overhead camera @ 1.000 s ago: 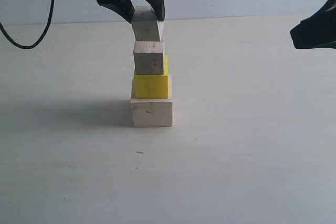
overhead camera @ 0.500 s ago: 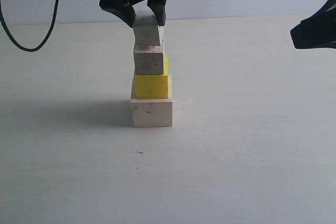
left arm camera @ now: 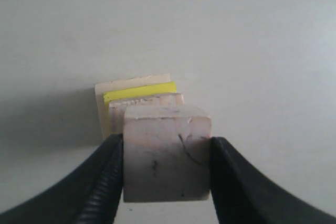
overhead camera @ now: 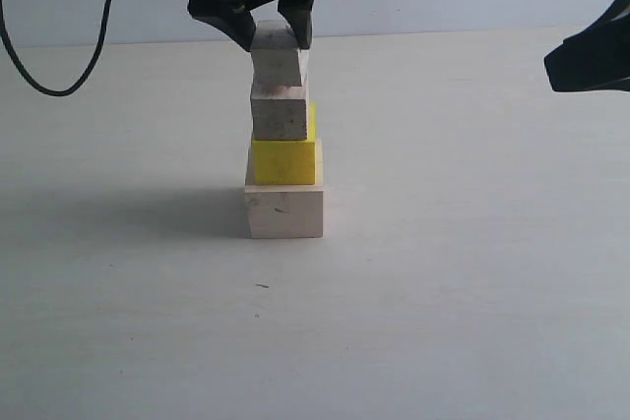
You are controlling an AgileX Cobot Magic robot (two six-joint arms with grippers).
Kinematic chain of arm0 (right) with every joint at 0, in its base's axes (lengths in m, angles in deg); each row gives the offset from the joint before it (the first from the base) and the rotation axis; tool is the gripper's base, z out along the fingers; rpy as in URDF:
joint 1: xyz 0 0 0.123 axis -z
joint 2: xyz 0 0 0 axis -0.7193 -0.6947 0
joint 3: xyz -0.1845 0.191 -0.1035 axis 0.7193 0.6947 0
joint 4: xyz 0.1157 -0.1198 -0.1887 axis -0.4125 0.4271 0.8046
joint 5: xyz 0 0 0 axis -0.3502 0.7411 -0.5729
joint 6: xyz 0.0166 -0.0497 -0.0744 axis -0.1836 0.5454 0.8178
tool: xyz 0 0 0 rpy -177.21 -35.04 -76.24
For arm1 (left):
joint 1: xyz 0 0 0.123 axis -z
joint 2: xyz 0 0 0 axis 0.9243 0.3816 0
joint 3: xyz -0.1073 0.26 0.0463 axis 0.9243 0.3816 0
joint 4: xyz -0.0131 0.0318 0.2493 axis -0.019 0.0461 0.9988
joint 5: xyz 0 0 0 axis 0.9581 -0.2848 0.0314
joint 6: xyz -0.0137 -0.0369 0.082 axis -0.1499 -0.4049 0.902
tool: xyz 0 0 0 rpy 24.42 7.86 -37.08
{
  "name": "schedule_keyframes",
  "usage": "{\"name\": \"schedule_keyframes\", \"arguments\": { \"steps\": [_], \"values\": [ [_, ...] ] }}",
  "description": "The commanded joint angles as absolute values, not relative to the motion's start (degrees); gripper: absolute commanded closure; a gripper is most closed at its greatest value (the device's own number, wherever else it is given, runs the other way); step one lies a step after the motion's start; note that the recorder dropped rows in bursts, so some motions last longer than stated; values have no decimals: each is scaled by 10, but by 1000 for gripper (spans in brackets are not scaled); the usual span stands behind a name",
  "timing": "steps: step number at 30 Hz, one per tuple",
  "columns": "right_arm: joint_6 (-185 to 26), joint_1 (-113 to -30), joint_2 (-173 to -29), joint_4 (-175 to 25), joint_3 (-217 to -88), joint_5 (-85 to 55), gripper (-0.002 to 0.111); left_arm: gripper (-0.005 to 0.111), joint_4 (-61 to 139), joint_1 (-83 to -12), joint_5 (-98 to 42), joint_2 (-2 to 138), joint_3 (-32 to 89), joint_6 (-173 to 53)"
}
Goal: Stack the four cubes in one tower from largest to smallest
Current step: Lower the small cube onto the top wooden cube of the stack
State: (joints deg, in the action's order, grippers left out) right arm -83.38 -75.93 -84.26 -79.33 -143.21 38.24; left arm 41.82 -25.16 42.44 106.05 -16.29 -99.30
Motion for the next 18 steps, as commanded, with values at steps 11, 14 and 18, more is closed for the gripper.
{"name": "schedule_keyframes", "arguments": {
  "steps": [11,14,18],
  "values": [
    [-836,-760,-838,-795,-1429,377,108,107,434,-246,422,1045,-150,-997],
    [-836,-760,-838,-795,-1429,377,108,107,442,-246,422,1045,-150,-1008],
    [-836,-760,-838,-797,-1429,379,108,107,446,-246,422,1045,-150,-1011]
  ]
}}
